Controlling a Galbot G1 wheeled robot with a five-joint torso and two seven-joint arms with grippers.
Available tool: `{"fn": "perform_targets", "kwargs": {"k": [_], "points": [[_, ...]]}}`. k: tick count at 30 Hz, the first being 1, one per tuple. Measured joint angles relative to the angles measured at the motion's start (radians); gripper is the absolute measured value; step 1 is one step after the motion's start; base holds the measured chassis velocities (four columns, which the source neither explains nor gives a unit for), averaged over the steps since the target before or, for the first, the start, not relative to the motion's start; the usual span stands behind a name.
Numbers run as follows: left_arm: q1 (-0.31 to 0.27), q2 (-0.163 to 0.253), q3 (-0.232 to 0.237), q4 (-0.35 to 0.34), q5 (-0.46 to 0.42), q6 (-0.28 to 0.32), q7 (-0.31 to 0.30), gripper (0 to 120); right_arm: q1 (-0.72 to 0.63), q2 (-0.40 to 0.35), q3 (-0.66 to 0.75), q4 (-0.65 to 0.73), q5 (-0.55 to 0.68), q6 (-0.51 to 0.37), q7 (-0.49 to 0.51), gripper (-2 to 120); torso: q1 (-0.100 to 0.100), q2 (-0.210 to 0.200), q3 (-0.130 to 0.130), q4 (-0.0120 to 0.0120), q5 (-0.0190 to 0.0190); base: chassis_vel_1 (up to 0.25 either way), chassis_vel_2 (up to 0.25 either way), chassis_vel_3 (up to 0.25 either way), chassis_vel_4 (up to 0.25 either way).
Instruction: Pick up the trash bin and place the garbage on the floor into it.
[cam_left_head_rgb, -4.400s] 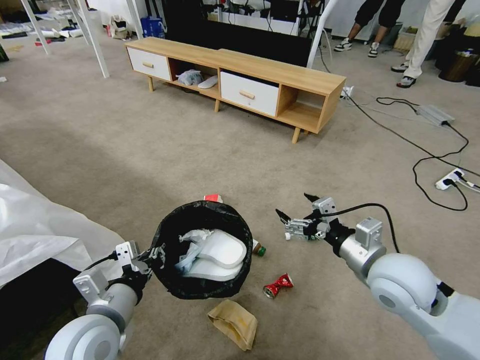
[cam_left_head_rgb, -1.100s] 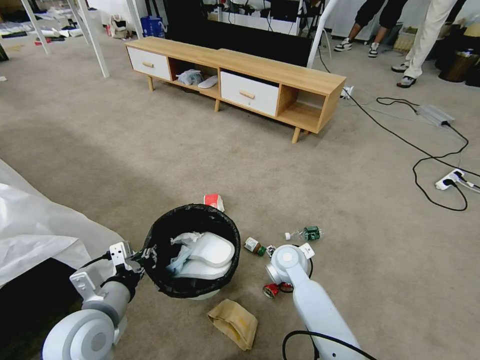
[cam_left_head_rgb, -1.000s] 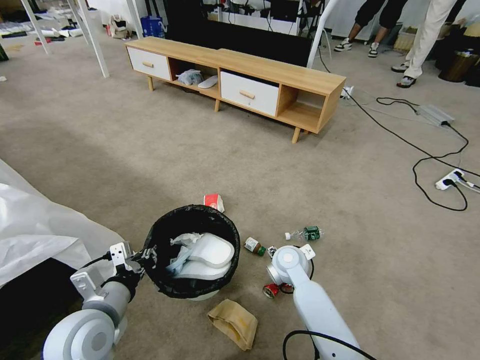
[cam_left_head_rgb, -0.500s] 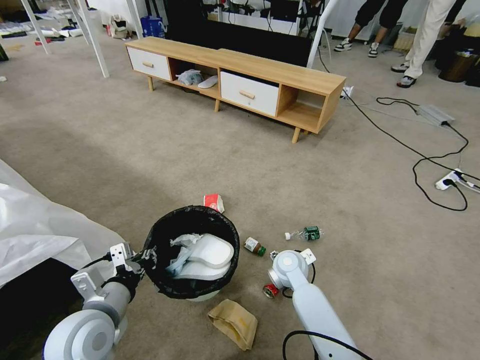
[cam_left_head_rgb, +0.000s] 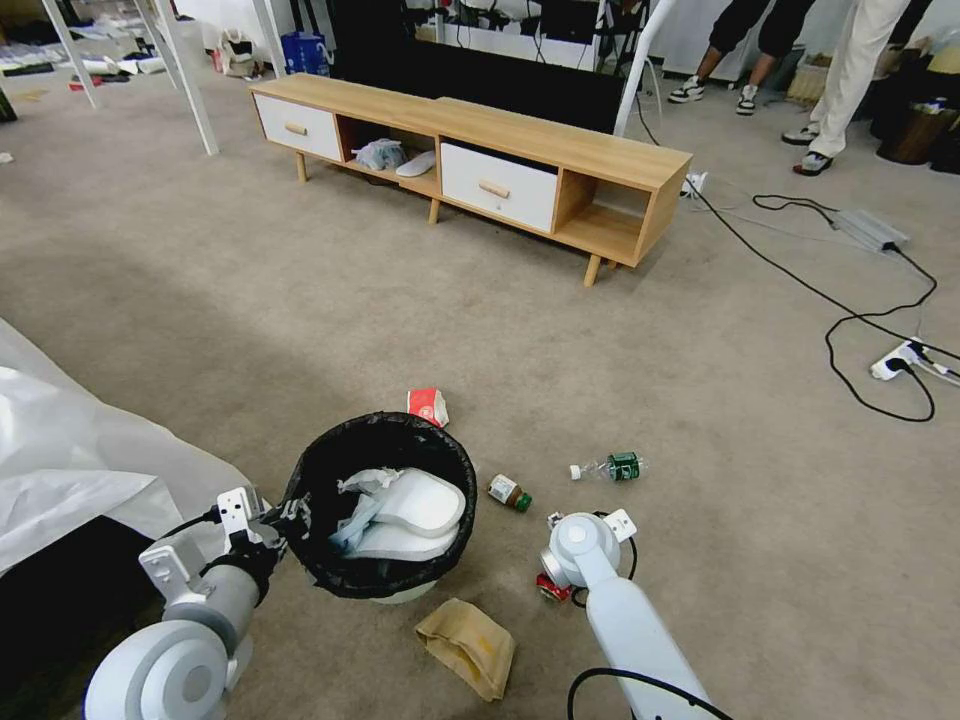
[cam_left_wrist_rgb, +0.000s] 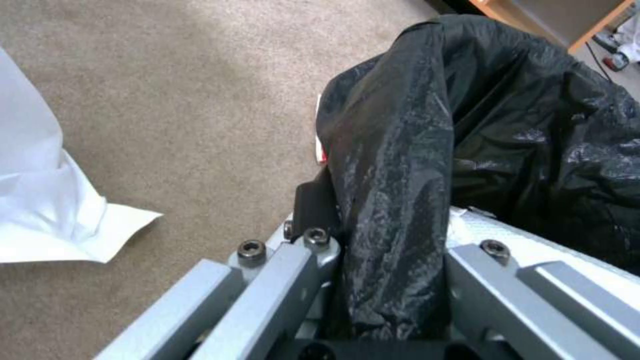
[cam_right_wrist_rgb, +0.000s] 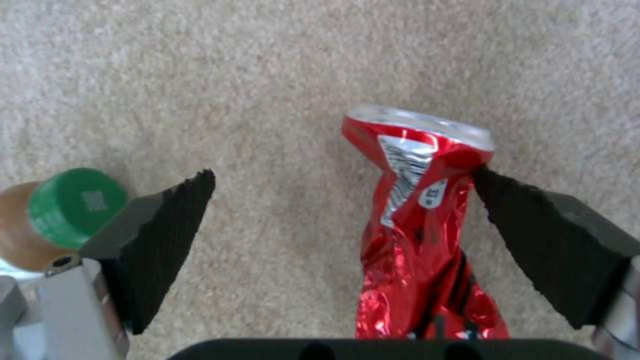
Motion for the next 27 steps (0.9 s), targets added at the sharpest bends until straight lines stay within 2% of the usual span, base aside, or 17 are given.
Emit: {"fn": "perform_targets", "kwargs": {"k": [27], "points": [[0.001, -0.002, -0.007, -0.004, 0.001, -0.004, 0.001, 0, -0.031, 0.009, -0.015, -0.016, -0.057, -0.01, -0.016, 99, 0.0, 0.0, 0.0, 0.0, -0.0001, 0.0, 0.0, 0.0, 0.0]]}}
